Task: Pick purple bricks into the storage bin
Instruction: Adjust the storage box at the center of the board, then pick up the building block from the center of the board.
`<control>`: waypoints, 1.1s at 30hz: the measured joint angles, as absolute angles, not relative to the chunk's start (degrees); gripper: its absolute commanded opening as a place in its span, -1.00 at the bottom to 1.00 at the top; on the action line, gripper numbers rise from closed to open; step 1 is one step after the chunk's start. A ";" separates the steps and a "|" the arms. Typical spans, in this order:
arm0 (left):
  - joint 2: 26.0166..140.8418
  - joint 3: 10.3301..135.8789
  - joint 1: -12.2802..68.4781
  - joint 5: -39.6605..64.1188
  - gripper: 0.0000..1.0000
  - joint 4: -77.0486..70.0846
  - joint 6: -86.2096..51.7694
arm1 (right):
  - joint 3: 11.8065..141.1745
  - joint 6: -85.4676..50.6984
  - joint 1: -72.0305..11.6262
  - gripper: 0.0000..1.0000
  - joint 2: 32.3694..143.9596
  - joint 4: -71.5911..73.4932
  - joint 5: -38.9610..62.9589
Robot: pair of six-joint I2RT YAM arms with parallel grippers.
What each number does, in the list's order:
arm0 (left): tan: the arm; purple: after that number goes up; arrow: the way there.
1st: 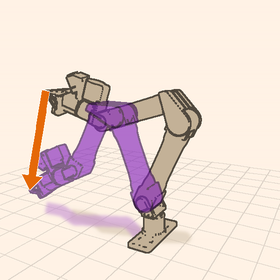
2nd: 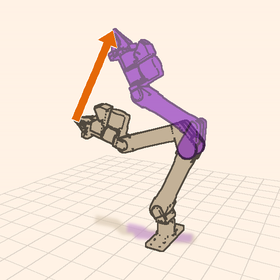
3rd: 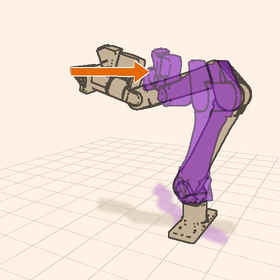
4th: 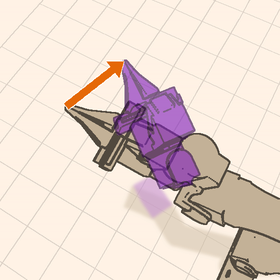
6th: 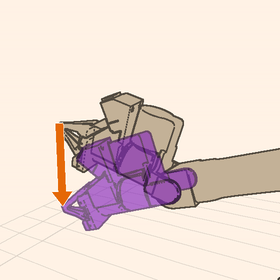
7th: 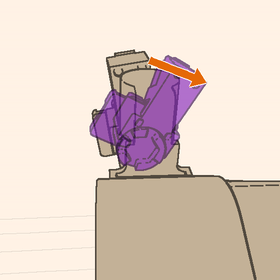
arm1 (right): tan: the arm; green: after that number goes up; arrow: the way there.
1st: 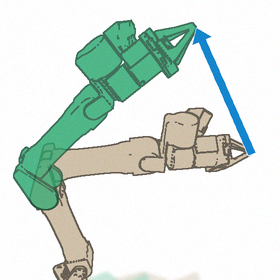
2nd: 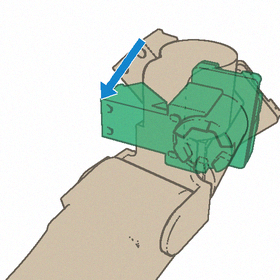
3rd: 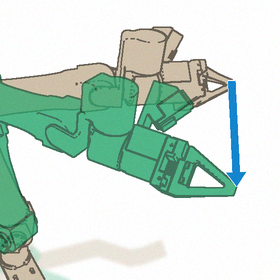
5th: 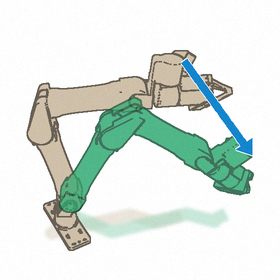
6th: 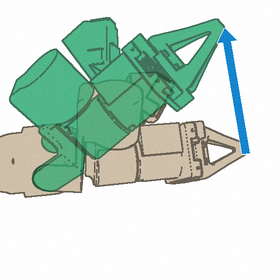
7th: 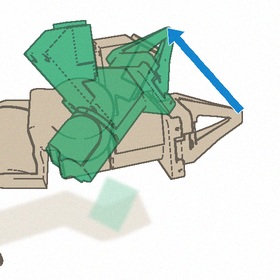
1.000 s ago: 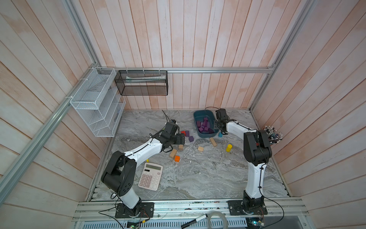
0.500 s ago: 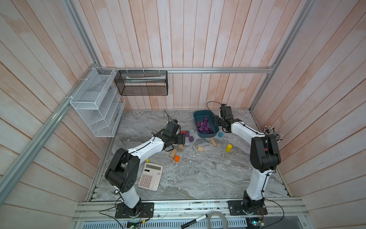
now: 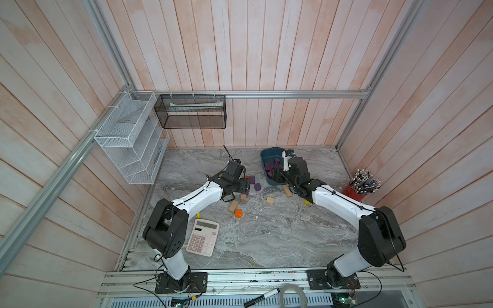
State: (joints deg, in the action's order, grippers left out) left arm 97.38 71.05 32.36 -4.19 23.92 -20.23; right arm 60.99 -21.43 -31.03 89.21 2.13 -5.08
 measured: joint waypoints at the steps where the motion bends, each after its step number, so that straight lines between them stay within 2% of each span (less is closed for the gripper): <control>1: 96.18 70.94 32.36 -4.82 0.70 25.28 -20.40 | 61.06 -21.50 -32.16 0.25 89.23 1.91 -5.30; 9: 87.20 72.93 30.30 -5.98 0.72 37.19 -21.63 | 63.37 -22.50 -36.27 0.24 93.62 -0.49 -6.57; 14: 86.91 72.73 27.90 -0.40 0.71 39.88 -20.75 | 65.06 -22.48 -36.75 0.23 97.47 -1.39 -6.55; 22: 80.84 70.96 24.21 4.12 0.73 40.10 -19.49 | 70.52 -22.31 -37.82 0.23 103.31 -4.19 -6.57; 33: 72.77 59.37 18.39 15.07 0.83 33.54 -16.88 | 74.54 -22.31 -38.70 0.20 108.07 -7.07 -7.73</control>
